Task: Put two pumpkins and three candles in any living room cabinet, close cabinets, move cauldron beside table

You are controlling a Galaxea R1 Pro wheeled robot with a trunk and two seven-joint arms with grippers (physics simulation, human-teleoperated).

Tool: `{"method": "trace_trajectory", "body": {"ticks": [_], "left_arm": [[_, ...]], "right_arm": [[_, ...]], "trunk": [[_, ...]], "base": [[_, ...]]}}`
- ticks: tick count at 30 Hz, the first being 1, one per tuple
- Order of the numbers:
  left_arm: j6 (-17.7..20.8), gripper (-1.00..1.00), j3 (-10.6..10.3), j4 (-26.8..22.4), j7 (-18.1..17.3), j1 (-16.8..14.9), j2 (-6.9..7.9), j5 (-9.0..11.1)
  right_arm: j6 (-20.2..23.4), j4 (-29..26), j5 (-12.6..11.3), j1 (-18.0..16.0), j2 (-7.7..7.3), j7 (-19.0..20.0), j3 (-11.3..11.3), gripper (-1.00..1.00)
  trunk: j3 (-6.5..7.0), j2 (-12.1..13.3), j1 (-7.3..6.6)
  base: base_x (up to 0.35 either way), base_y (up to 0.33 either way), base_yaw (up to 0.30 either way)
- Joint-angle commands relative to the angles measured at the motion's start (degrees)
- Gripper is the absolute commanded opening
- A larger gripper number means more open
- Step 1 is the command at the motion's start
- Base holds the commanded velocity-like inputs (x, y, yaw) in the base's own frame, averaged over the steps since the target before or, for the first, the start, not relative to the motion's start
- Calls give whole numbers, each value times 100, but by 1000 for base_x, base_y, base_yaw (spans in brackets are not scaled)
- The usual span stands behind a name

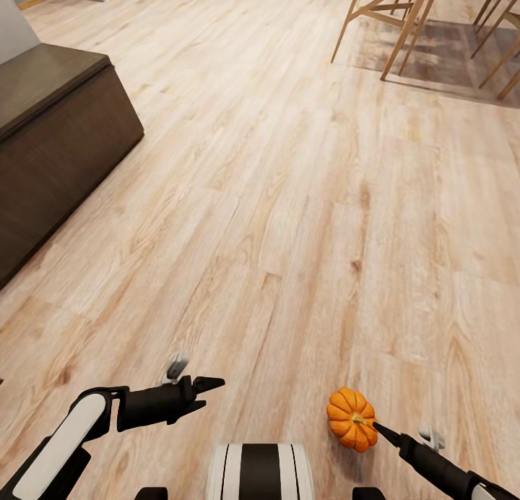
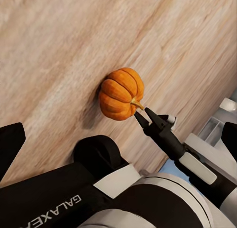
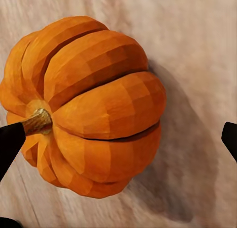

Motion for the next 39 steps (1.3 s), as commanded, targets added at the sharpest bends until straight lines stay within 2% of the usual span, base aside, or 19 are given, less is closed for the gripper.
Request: {"method": "trace_trajectory", "body": {"ticks": [1, 27, 37, 39], "left_arm": [[4, 100, -8, -5, 57, -3, 4, 60], [3, 100, -10, -4, 58, -3, 1, 60], [4, 100, -8, -6, 57, -3, -2, 60], [4, 100, -5, -6, 57, -3, 2, 60]], "right_arm": [[50, -1, -60, -1, -3, 16, 30, 100], [49, 1, -68, -1, -1, -60, 38, 100], [49, 1, -68, -1, 2, -62, 39, 100], [49, 0, -68, -1, -1, -62, 39, 100]], "trunk": [[-3, -1, -1], [-3, -1, -1], [-225, -15, 25], [-225, -15, 25]], "base": [[0, 0, 0], [31, -18, 0], [0, 0, 0], [0, 0, 0]]}}
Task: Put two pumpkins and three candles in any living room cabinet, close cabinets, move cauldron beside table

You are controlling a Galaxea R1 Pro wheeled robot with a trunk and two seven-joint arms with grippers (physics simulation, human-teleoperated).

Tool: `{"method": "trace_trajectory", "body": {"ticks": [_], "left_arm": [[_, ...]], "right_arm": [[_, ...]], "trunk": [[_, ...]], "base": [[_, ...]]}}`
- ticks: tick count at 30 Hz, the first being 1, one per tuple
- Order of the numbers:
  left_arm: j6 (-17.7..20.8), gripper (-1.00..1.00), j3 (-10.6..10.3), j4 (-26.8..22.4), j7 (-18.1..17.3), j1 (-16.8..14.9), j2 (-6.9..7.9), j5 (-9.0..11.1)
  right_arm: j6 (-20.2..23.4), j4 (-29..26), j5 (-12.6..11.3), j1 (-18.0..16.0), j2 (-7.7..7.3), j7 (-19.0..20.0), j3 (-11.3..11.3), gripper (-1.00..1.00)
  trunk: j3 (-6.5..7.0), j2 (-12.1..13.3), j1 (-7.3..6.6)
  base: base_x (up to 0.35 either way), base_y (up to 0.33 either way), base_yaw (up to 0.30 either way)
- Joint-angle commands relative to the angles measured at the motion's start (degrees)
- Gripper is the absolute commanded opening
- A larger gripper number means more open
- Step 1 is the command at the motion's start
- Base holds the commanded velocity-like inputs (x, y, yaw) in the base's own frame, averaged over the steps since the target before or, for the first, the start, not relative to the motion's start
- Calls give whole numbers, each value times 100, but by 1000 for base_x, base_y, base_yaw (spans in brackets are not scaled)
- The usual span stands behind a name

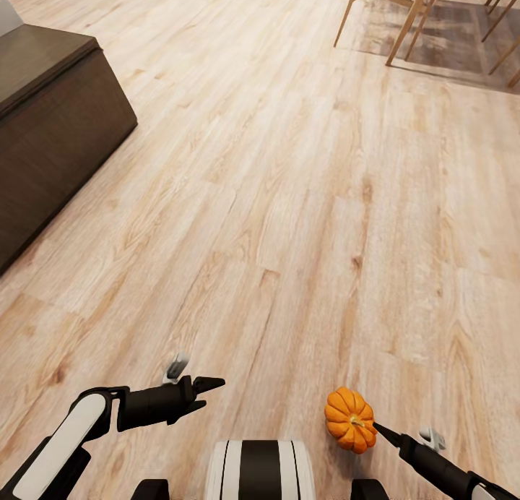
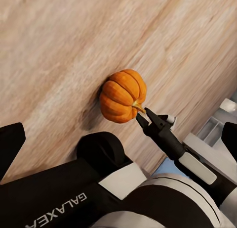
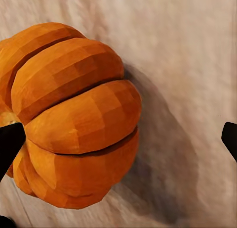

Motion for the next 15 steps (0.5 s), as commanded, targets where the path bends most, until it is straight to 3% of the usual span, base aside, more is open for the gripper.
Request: {"method": "trace_trajectory", "body": {"ticks": [1, 15], "left_arm": [[4, 100, -5, -4, 57, -3, 3, 61], [4, 100, -12, -4, 57, -3, 3, 61]], "right_arm": [[50, -1, -60, -1, -2, 16, 30, 100], [43, -2, -60, -2, 3, 9, 30, 100]], "trunk": [[-25, -3, 2], [-70, -5, 7]], "base": [[0, 0, 0], [9, 8, 0]]}}
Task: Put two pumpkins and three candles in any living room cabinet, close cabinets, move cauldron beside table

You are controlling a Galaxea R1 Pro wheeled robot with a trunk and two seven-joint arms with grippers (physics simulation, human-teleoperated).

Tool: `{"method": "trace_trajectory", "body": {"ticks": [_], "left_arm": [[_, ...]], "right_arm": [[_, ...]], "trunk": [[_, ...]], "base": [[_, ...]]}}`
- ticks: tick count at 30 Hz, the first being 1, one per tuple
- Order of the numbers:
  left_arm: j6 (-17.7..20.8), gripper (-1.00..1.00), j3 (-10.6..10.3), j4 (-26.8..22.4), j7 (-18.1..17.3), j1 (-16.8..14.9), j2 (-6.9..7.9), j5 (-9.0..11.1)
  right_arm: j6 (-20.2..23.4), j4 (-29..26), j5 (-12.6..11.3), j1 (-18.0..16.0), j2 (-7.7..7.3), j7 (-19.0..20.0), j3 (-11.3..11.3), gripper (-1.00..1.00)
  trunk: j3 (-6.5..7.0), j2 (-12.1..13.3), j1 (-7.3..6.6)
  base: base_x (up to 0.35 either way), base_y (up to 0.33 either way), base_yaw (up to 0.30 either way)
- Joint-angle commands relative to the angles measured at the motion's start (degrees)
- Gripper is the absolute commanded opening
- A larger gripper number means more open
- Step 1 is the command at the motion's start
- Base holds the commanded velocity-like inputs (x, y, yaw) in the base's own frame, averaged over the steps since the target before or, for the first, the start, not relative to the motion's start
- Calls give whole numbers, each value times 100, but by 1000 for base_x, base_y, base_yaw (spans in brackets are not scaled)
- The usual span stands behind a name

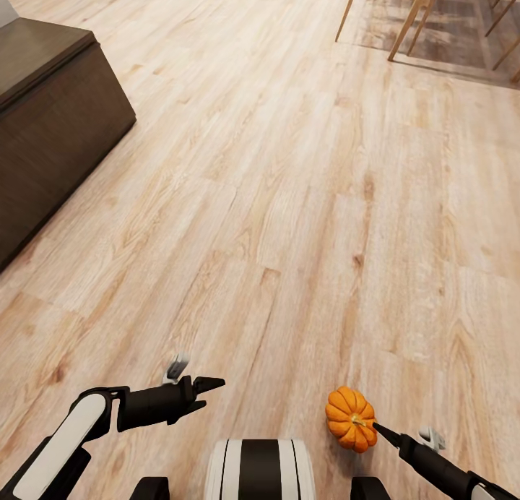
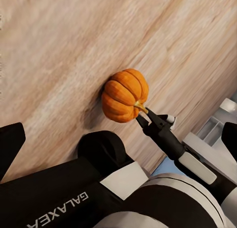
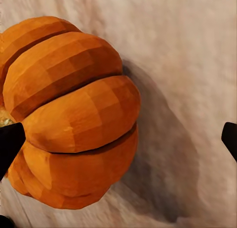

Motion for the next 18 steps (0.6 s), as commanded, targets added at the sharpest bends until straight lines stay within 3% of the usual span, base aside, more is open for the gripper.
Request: {"method": "trace_trajectory", "body": {"ticks": [1, 18], "left_arm": [[4, 100, -7, -3, 56, -3, 2, 60], [2, 100, -7, 5, 57, -3, -10, 60]], "right_arm": [[50, -1, -60, -1, -3, 16, 29, 100], [49, -1, -60, -2, -3, 15, 29, 100]], "trunk": [[-3, -1, 0], [-3, -1, 0]], "base": [[79, 70, 0], [7, 25, 0]]}}
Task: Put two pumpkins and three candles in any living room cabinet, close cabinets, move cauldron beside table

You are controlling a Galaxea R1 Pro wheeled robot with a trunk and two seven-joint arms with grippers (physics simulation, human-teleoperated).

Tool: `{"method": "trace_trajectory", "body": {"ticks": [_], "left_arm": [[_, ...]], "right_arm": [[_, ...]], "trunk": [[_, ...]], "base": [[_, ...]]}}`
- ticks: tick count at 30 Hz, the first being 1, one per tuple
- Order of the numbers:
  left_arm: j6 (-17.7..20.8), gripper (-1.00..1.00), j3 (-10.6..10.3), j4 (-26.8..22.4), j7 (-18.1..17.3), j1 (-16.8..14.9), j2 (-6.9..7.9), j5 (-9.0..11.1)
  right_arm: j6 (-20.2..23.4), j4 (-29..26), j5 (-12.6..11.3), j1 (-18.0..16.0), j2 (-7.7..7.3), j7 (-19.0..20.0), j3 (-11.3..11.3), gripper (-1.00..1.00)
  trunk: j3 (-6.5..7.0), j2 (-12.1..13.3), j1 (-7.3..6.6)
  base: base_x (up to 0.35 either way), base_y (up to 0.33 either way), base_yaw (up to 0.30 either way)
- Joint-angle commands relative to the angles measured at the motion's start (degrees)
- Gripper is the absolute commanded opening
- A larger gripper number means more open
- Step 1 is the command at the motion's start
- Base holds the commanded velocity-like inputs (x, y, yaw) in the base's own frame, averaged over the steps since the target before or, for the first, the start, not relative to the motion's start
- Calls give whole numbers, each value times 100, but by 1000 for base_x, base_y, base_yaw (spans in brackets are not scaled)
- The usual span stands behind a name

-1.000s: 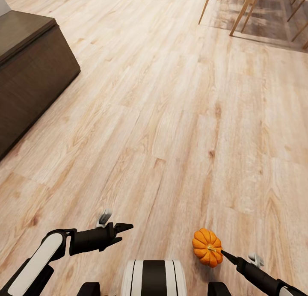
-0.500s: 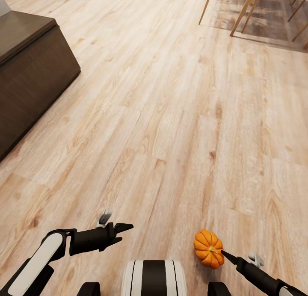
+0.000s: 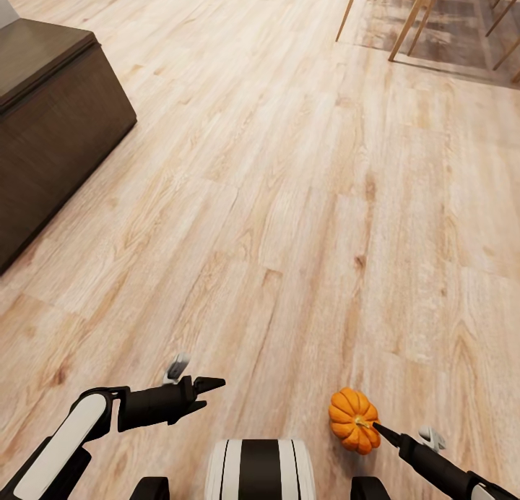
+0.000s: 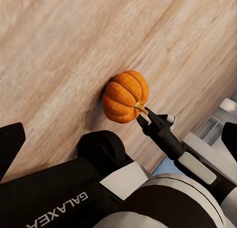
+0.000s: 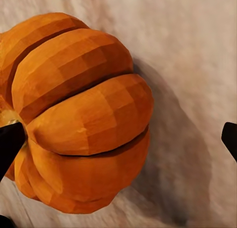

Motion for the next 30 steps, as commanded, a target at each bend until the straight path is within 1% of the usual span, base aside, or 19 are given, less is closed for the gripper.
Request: {"method": "trace_trajectory", "body": {"ticks": [1, 10, 28, 30], "left_arm": [[5, 100, -6, -4, 56, -3, 4, 60], [1, 100, -22, -4, 61, -3, 1, 60], [2, 100, -32, -4, 57, -3, -3, 60], [2, 100, -32, -4, 56, -3, 2, 60]], "right_arm": [[49, -1, -60, -3, -5, 16, 30, 100], [48, -1, -60, -1, -3, 16, 30, 100], [48, -1, -60, -5, -3, 16, 30, 100], [48, -1, -60, -2, -3, 16, 30, 100]], "trunk": [[-3, -1, -1], [-3, -1, -1], [-3, -1, -1], [-47, -4, 4]], "base": [[0, 24, 0], [40, 45, 0], [2, 13, 0], [0, 0, 0]]}}
